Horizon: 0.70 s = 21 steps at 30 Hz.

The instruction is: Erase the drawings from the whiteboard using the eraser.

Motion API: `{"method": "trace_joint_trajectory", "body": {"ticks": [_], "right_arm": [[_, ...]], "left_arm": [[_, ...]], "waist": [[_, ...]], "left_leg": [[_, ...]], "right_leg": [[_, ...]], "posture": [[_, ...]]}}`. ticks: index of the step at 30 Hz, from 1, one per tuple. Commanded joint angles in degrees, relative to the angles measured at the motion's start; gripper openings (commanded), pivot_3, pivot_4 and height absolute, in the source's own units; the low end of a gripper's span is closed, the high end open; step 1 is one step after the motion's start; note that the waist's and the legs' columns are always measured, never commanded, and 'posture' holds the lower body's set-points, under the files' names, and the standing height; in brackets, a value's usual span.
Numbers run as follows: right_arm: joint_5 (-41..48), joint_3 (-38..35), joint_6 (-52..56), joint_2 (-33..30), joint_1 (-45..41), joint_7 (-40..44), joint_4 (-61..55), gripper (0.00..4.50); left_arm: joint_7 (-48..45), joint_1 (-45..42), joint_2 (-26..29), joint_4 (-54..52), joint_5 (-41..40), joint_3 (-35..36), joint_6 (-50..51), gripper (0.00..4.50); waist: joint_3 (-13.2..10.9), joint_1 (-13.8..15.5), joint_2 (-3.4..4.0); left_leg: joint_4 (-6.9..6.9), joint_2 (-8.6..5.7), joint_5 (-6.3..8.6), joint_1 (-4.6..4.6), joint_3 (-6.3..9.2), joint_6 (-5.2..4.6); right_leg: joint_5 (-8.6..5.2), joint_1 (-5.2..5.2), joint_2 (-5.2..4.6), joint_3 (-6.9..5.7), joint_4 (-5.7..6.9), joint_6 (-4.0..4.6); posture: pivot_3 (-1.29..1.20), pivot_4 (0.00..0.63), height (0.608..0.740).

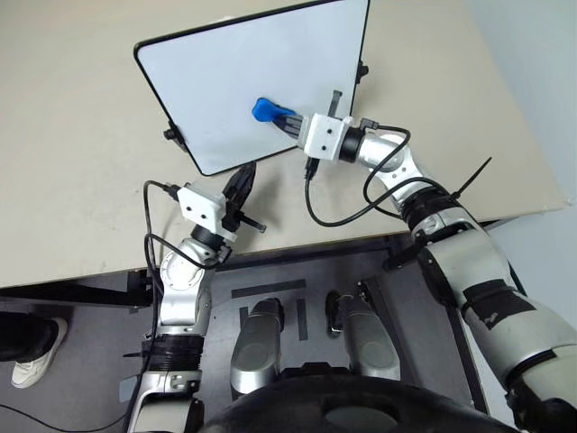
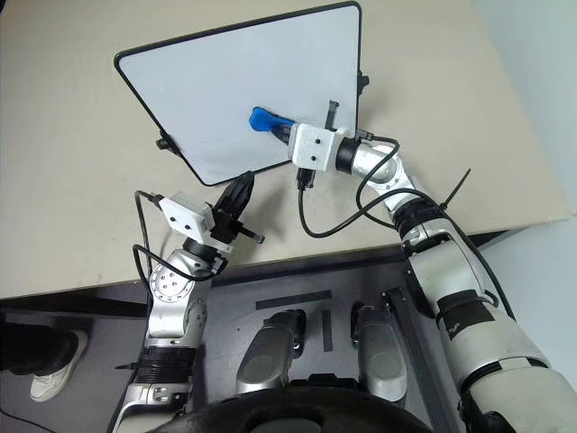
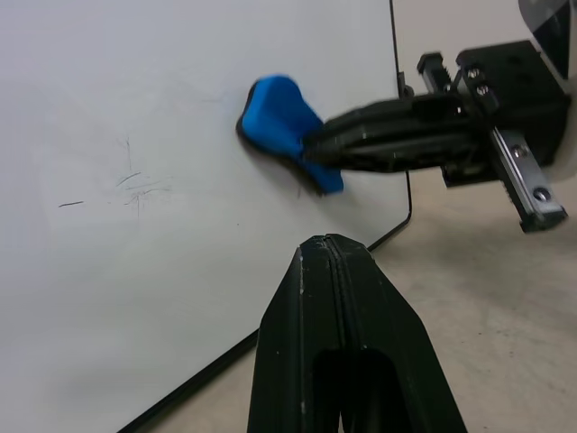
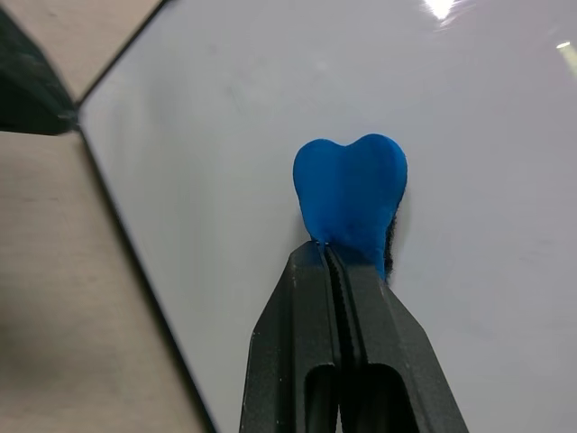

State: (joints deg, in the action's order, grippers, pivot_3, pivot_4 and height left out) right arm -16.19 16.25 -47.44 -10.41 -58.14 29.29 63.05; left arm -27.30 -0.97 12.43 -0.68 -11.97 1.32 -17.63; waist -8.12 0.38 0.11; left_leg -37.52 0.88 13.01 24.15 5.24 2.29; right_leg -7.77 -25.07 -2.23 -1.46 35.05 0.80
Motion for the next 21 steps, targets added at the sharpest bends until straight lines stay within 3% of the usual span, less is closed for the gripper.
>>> {"method": "trace_joint_trajectory", "body": {"ticks": [1,12,21], "right_arm": [[0.00,-2.17,-1.33,-1.05,-2.77,-5.40,-1.70,0.03],[-1.03,2.02,0.32,1.95,0.47,1.87,1.19,0.03],[-2.64,2.63,2.68,2.93,-0.07,1.07,4.07,0.03]], "left_arm": [[-0.03,-0.62,-0.31,-0.49,-0.01,-0.20,-1.28,0.00],[0.01,-0.61,-0.44,-0.44,0.07,-0.19,-1.46,0.00],[0.14,-0.23,-0.43,-0.84,0.13,-0.15,-1.53,0.00]], "waist": [[0.00,-0.03,0.00],[0.00,-0.18,0.00],[0.00,-0.10,0.00]], "left_leg": [[0.01,0.00,0.00,-0.01,0.00,0.00],[0.32,0.04,-0.22,-0.12,-0.01,-0.05],[0.32,0.04,-0.28,-0.03,-0.05,0.09]], "right_leg": [[0.06,0.00,0.00,0.00,0.01,0.05],[0.11,-0.01,0.01,-0.03,-0.05,0.01],[-0.07,-0.05,0.00,-0.03,-0.16,-0.12]], "posture": [[0.00,0.150,0.740],[0.00,0.150,0.740],[0.00,0.150,0.740]]}}
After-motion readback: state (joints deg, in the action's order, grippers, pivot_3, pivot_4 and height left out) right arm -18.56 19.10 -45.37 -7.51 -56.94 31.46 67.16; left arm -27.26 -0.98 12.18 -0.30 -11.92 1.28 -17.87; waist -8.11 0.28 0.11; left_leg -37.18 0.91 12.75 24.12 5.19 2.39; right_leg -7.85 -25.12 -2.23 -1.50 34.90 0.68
